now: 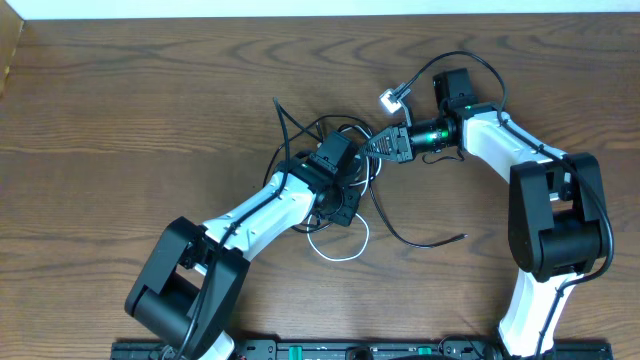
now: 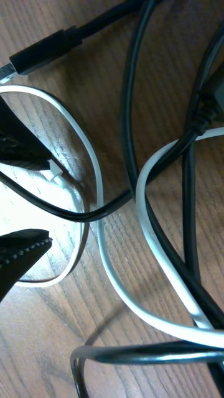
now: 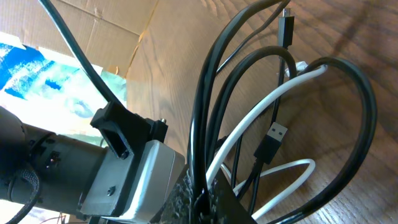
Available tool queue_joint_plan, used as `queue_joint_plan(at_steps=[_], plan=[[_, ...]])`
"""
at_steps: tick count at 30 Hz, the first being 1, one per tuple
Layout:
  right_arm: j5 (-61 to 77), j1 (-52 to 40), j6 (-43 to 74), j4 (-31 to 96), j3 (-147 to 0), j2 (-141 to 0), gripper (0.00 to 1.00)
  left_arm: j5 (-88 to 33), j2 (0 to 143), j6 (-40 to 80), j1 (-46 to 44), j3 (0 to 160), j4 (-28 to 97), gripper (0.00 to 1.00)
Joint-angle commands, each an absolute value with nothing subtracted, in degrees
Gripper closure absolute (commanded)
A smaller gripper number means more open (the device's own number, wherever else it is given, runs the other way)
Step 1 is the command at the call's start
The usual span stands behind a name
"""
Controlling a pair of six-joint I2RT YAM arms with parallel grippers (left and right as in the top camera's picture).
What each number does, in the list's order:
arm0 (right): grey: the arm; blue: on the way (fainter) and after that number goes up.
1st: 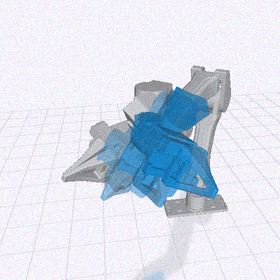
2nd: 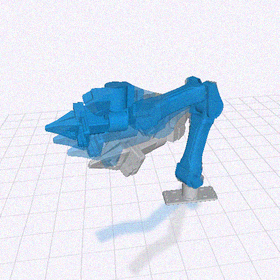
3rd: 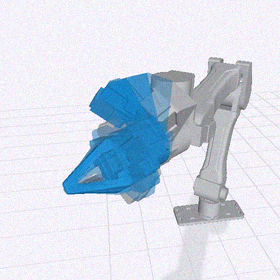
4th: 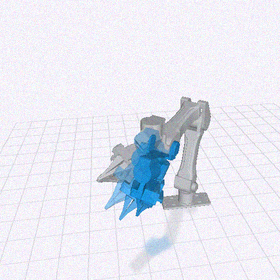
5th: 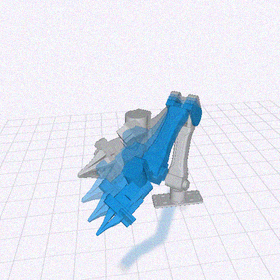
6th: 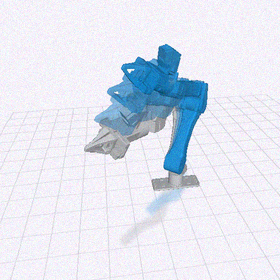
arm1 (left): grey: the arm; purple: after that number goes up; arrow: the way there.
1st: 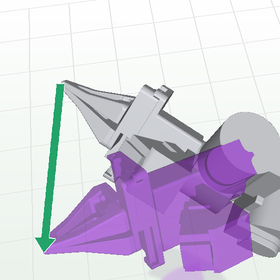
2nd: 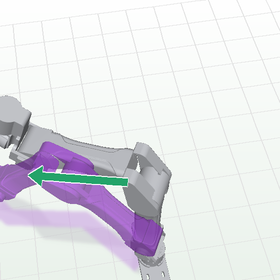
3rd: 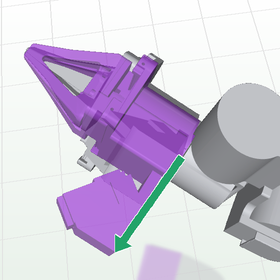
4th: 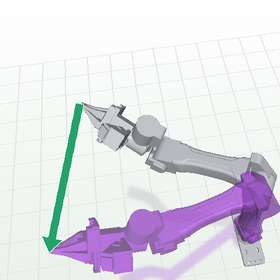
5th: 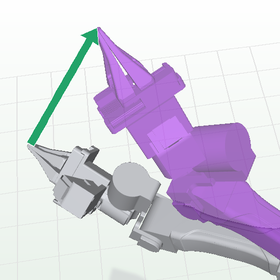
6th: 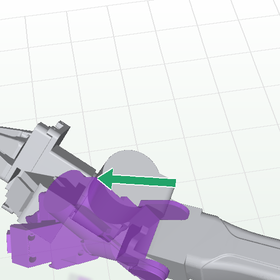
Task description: Untangle cables
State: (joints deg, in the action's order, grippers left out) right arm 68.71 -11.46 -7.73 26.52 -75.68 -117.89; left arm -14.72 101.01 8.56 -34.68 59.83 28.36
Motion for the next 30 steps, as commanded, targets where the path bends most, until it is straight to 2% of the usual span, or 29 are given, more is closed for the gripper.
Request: queue_joint_plan(at_steps=[1,5,12,14,20,22,24,30], plan=[[70.0,-11.2,-7.3,26.6,-75.6,-117.3,0.99,-14.8,103.0,8.7,-34.7,61.0,28.0,0.64],[70.0,-11.2,-7.3,26.6,-75.6,-117.3,0.99,-14.7,103.2,8.8,-34.7,61.0,27.9,0.69],[70.0,-11.1,-7.3,26.6,-75.6,-117.3,0.99,-14.3,103.9,8.8,-34.7,60.9,27.3,0.69],[70.0,-11.1,-7.2,26.6,-75.6,-117.3,0.99,-14.3,103.9,8.8,-34.7,60.9,27.3,0.73],[70.0,-10.9,-6.0,26.6,-75.6,-117.3,0.99,-14.3,104.3,8.8,-34.7,60.9,27.1,0.75],[70.0,-10.8,-6.0,26.6,-75.6,-117.3,0.99,-14.3,104.4,8.8,-34.7,60.9,26.9,0.81],[70.0,-10.8,-6.0,26.6,-75.6,-117.3,0.99,-14.4,104.4,9.1,-34.7,60.9,27.0,0.92],[69.4,-10.8,-6.0,26.5,-75.6,-117.3,0.99,-14.3,100.4,9.1,-34.7,61.2,30.0,0.92]])
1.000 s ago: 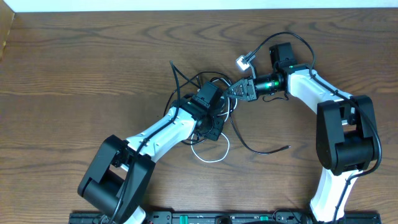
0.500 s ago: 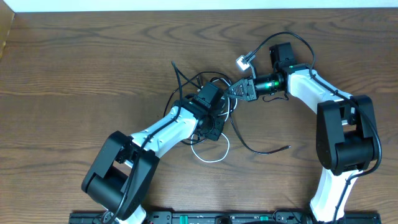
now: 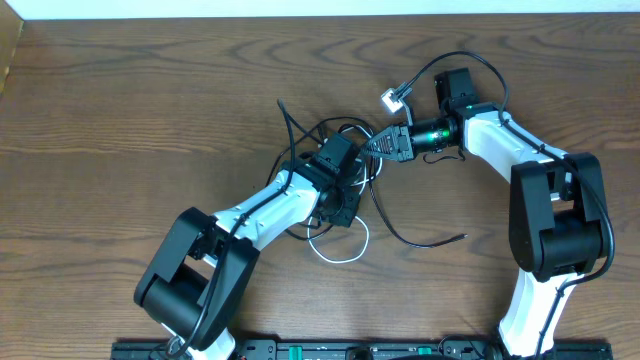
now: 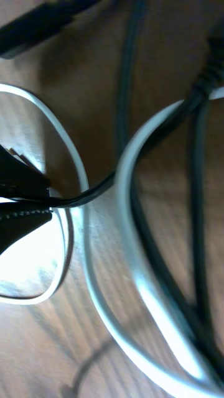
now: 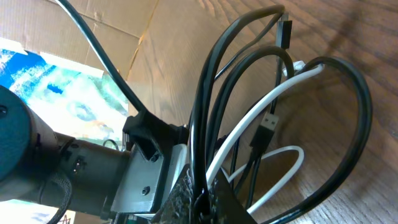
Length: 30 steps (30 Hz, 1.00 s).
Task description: Untangle cables
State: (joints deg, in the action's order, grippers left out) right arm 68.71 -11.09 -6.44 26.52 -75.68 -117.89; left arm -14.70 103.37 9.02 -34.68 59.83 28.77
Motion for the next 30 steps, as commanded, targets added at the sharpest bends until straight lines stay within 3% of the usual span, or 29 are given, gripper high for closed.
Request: queue_joint_plan(at_steps=[1,19,30], plan=[[68.8,-10.8,-6.0,26.5,-75.6,-117.3,0.99,-14.4,99.0,9.1,-34.7,61.2,30.7,0.93],[67.4,-10.9,-6.0,26.5,-75.6,-117.3,0.99,-0.6,64.3,9.0,-34.7,61.3,31.9,0.92],[67.6,-10.9,-5.7,26.6,-75.6,-117.3,0.99,29.4,64.5,13.7,-34.6,60.9,34.8,0.93]])
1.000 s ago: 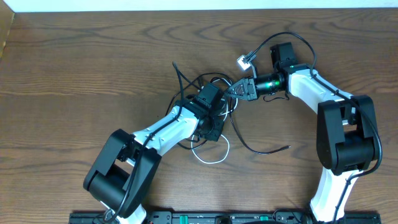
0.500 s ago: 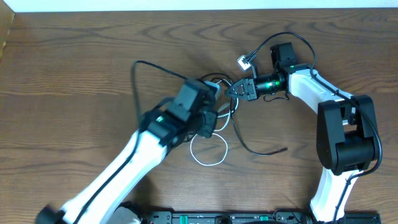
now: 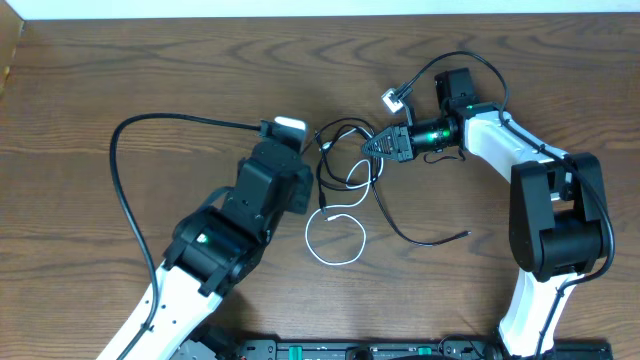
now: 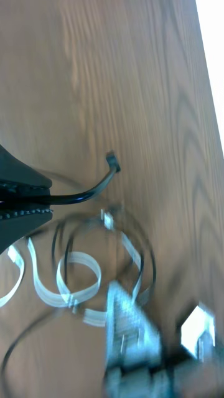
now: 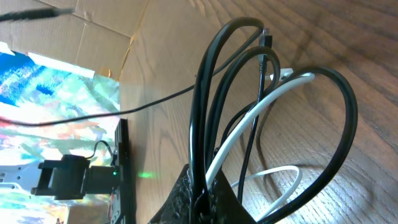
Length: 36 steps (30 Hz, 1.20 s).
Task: Untangle cables
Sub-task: 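Pull the left gripper back left, drawing the black cable out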
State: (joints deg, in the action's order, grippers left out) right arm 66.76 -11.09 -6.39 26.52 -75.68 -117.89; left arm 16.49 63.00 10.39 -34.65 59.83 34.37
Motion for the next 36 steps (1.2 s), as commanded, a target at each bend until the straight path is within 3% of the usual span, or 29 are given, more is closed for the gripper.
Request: queue_joint_plan(at_steps=[1,7,18,22,25,29,33,34,36], plan=[[67.6,-10.9,-5.6,26.6,-75.6,-117.3,0.99,32.1,65.4,15.2,-34.3,60.9,35.2,0.92],[67.6,-11.0,-5.6,26.6,-75.6,-117.3,0.99,36.5,71.9,24.1,-26.7,60.9,38.0,0.92],[67.6,-12.2,-5.1,26.2,-75.6,-117.3,0.99,13.9,83.7,25.6,-7.7,60.9,38.8,0.90],[67.6,-12.4,-5.1,26.1,-75.6,-117.3,0.99,7.2,86.2,25.6,-1.6,60.9,38.8,0.74],[67.6,-12.4,-5.1,26.1,-75.6,-117.3,0.99,2.6,86.4,25.6,2.1,60.9,38.3,0.49],[67.6,-12.4,-5.1,26.1,-75.6,-117.3,0.99,-9.8,86.0,25.4,6.0,62.2,36.9,0.45],[67.6,-12.4,-5.2,26.1,-75.6,-117.3,0.98,-24.0,85.4,25.5,7.6,62.7,32.6,0.30],[67.6,-12.4,-5.2,26.1,-75.6,-117.3,0.94,-26.6,85.3,25.7,7.6,62.7,31.4,0.27],[67.5,-12.4,-5.2,26.1,-75.6,-117.3,0.66,-30.6,85.2,25.8,7.5,62.7,29.2,0.23]])
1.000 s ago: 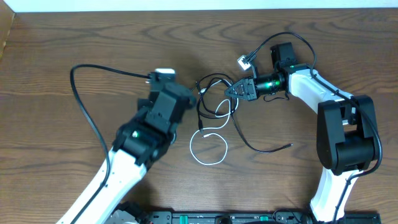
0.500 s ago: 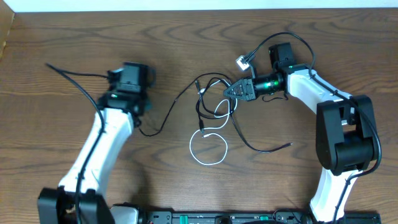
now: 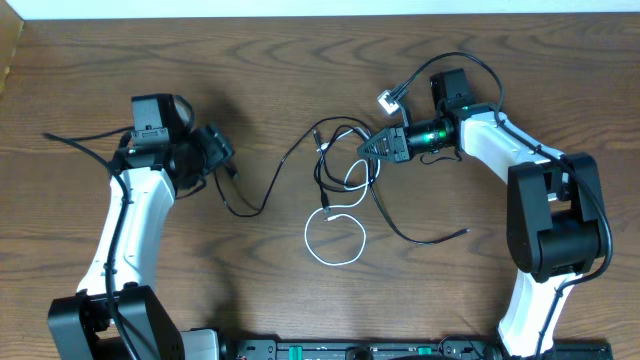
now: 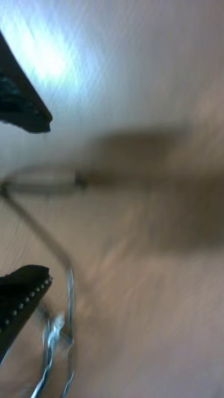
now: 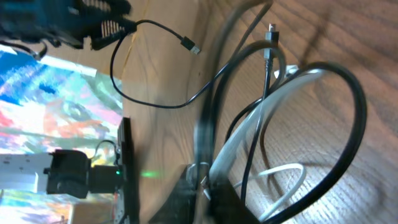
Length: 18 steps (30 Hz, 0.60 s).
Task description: Untangle cables
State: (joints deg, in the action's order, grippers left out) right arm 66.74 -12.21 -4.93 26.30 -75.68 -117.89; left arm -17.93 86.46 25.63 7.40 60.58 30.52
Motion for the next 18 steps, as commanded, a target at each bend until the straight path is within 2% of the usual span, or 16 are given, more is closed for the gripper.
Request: queue_joint_plan(at_steps=[1,2,4,9,13,18], plan=[[67.1,-12.4,-5.2,26.2,-75.6,-117.3,0.53,-31.6,85.2,25.8,7.4,62.7,28.4,0.21],[66.4,-12.4,-5.2,26.2,-75.6,-117.3,0.41,-31.7,85.2,25.8,7.3,62.7,27.9,0.20],[64.1,-12.4,-5.2,26.2,-75.6,-117.3,0.30,-31.5,85.2,25.8,7.3,62.7,27.9,0.19],[60.7,-12.4,-5.1,26.4,-75.6,-117.3,0.22,-31.5,85.2,25.6,7.3,62.7,28.4,0.19],[53.5,-12.3,-3.7,26.7,-75.6,-117.3,0.06,-30.9,85.2,25.1,7.3,62.7,28.9,0.19],[36.5,-12.0,2.2,28.2,-75.6,-117.3,0.03,-24.5,85.2,24.4,7.3,62.7,31.9,0.19]])
